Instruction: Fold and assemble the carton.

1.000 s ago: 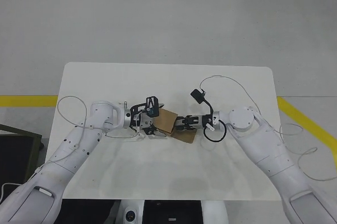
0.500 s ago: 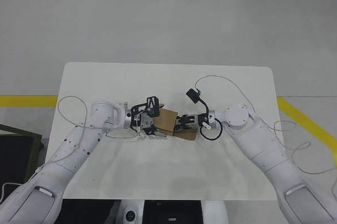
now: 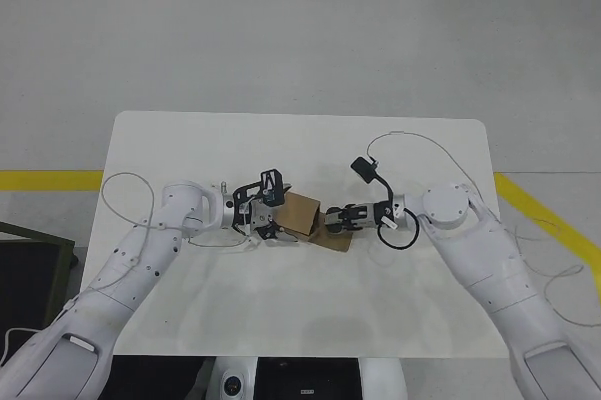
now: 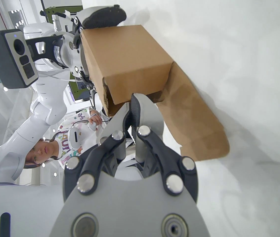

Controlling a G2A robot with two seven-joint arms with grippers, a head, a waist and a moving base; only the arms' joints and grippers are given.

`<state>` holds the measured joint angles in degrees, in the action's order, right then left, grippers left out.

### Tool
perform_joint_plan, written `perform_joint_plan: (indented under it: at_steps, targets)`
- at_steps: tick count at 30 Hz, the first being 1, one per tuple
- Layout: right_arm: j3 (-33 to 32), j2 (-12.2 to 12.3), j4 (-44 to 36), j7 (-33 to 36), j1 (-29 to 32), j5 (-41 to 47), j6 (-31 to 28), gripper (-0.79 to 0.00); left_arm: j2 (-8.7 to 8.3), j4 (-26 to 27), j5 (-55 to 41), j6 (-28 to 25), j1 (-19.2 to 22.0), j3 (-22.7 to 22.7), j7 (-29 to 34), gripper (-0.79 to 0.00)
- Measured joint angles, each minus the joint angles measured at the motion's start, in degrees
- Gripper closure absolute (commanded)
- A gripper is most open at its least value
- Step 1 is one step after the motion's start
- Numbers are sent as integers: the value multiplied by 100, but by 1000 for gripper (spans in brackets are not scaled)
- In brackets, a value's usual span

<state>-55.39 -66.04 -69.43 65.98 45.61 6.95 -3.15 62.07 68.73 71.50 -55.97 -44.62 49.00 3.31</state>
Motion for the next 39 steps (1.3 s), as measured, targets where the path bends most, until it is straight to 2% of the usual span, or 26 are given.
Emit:
perform_joint_plan:
  at_steps: [3, 13, 24, 27, 39]
  targets:
    - [-272, 117, -276, 102, 228, -103, 186, -9, 9, 18, -131, 76, -19, 23, 125, -785]
    - [-892, 381, -986, 388, 917, -263, 660, -231, 42, 188, -333, 128, -30, 13, 409, -785]
    - [-1093, 504, -1124, 362, 1238, -468, 784, -286, 60, 182, -311, 109, -20, 32, 456, -785]
    - [-1013, 490, -1024, 280, 1223, -445, 732, -308, 62, 176, -301, 97, -13, 44, 455, -785]
    - [-478, 334, -583, 62, 861, -184, 496, -299, 64, 157, -270, 58, -23, 99, 438, -785]
